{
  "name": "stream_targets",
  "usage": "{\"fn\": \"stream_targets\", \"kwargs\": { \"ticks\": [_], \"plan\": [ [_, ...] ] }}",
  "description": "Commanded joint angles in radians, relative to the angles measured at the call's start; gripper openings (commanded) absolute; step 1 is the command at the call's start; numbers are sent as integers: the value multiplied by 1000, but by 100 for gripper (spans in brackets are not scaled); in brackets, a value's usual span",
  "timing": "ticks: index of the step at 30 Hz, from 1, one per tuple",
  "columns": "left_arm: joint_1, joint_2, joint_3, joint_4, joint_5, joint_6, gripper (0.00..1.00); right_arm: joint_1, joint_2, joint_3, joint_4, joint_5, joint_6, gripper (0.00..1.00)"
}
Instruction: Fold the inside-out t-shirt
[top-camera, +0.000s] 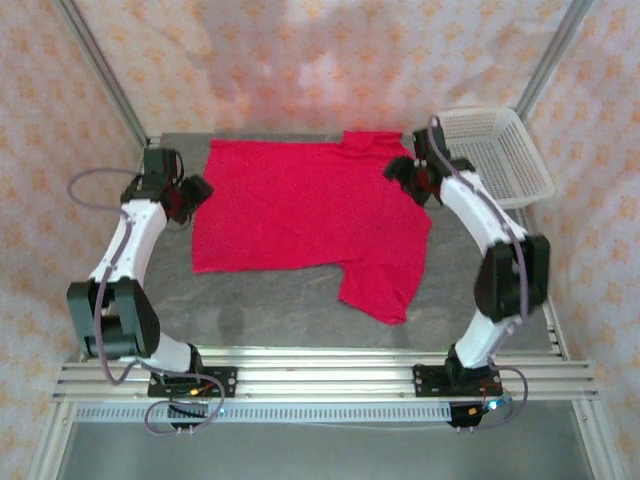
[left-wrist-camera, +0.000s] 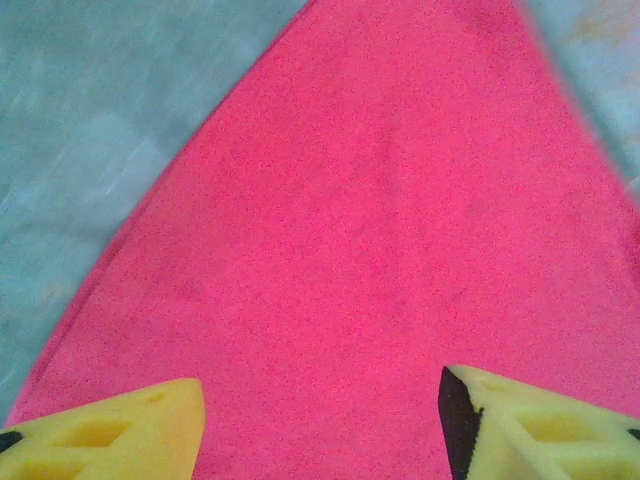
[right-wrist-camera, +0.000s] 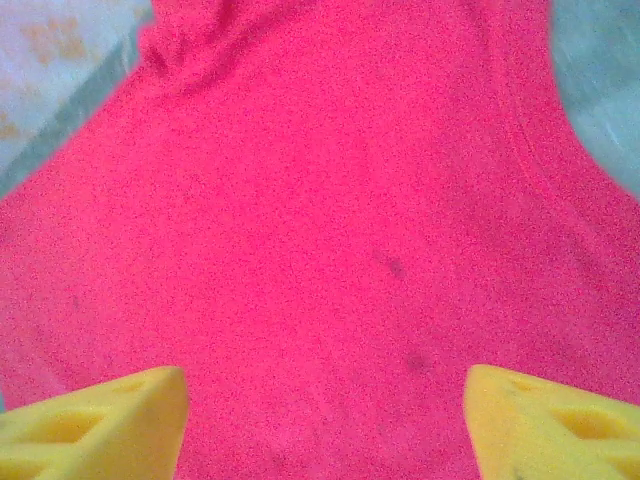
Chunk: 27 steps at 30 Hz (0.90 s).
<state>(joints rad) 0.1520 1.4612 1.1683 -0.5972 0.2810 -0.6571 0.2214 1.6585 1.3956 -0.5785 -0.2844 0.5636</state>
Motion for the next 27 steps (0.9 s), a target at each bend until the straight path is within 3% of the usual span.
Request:
{"fn": "stream_targets", "kwargs": {
  "ticks": [1,3,8,16,27],
  "plan": [
    [44,-13,-198,-29,38,-14,62,29,-122,-277,-23,55,7,57],
    [97,-59,-282,-18,55,-22,60,47,-223,-415,-29,51,28,46],
    [165,-89,-365,-18,85,0,59,118,-402,-638,-87,64,89,35],
    [194,-120,-424,5,60,2,59,187,-638,-844,-169,34,200,35],
    [213,-96,-420,80,105,-28,59,252,-658,-967,-63,-30,304,42]
  ]
}}
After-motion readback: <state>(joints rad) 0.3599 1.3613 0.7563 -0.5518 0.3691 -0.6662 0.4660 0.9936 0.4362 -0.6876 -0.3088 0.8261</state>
